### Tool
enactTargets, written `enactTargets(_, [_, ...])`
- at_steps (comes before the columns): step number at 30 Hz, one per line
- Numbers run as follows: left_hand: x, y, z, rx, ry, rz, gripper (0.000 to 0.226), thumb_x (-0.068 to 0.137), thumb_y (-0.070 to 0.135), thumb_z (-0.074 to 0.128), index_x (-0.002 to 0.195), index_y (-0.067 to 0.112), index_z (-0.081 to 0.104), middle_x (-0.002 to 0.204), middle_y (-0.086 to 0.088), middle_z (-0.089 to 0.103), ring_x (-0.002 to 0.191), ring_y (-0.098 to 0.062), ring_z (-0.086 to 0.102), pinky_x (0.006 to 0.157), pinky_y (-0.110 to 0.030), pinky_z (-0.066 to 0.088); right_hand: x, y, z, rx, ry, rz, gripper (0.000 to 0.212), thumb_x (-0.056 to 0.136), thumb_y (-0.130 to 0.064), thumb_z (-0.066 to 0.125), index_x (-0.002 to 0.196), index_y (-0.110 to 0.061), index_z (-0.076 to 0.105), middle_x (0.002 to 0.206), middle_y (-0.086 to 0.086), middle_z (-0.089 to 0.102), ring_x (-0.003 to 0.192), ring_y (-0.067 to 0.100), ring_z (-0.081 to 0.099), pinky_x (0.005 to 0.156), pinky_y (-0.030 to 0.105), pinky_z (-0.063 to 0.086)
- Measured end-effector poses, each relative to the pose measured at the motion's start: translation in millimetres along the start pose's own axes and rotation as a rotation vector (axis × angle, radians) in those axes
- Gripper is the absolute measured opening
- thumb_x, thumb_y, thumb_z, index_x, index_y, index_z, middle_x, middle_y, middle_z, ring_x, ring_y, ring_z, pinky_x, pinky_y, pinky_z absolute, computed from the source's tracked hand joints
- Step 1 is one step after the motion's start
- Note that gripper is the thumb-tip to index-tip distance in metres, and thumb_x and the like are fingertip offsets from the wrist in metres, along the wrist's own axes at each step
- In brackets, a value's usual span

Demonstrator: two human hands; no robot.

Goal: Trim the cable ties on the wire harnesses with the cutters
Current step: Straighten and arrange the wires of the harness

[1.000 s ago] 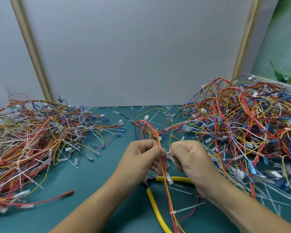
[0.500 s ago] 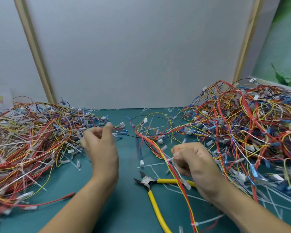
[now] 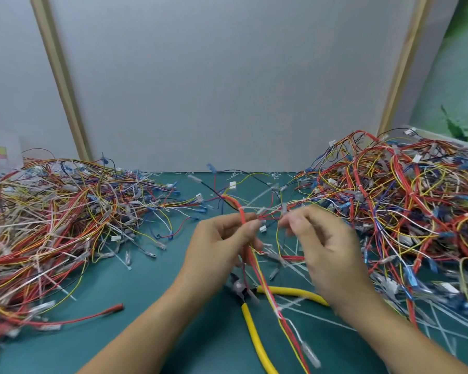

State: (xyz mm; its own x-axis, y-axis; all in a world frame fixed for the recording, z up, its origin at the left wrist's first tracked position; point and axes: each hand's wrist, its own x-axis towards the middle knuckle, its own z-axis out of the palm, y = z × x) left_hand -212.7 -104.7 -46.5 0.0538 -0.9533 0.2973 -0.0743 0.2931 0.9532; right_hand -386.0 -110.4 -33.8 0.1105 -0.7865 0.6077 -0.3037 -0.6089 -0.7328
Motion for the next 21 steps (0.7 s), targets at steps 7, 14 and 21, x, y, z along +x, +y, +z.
enactTargets(7, [-10, 6, 9, -0.037, -0.182, 0.117, 0.031, 0.093, 0.035, 0.056, 0.115, 0.022, 0.072, 0.071, -0.004, 0.070, 0.067, -0.011, 0.057, 0.064, -0.027, 0.046, 6, 0, -7, -0.181, -0.014, -0.245, 0.017, 0.093, -0.016, 0.062, 0.105, -0.023, 0.071, 0.105, -0.014, 0.063, 0.061, 0.017, 0.055, 0.057, 0.018, 0.044])
enactTargets(14, [-6, 5, 4, -0.119, -0.238, 0.046, 0.033, 0.095, 0.030, 0.054, 0.118, 0.019, 0.073, 0.103, -0.006, 0.072, 0.089, -0.014, 0.053, 0.084, -0.027, 0.043, 8, -2, -9, -0.049, -0.021, -0.018, 0.021, 0.093, -0.013, 0.065, 0.102, -0.031, 0.070, 0.086, -0.019, 0.065, 0.057, 0.022, 0.060, 0.055, 0.033, 0.048])
enactTargets(21, [-2, 2, 4, -0.325, -0.228, -0.040, 0.028, 0.090, 0.015, 0.062, 0.115, 0.010, 0.074, 0.104, -0.010, 0.071, 0.087, -0.016, 0.058, 0.081, -0.025, 0.052, 19, -19, -27, -0.209, -0.114, -0.073, 0.016, 0.091, -0.017, 0.067, 0.087, -0.032, 0.071, 0.087, -0.020, 0.062, 0.067, 0.009, 0.062, 0.060, 0.017, 0.048])
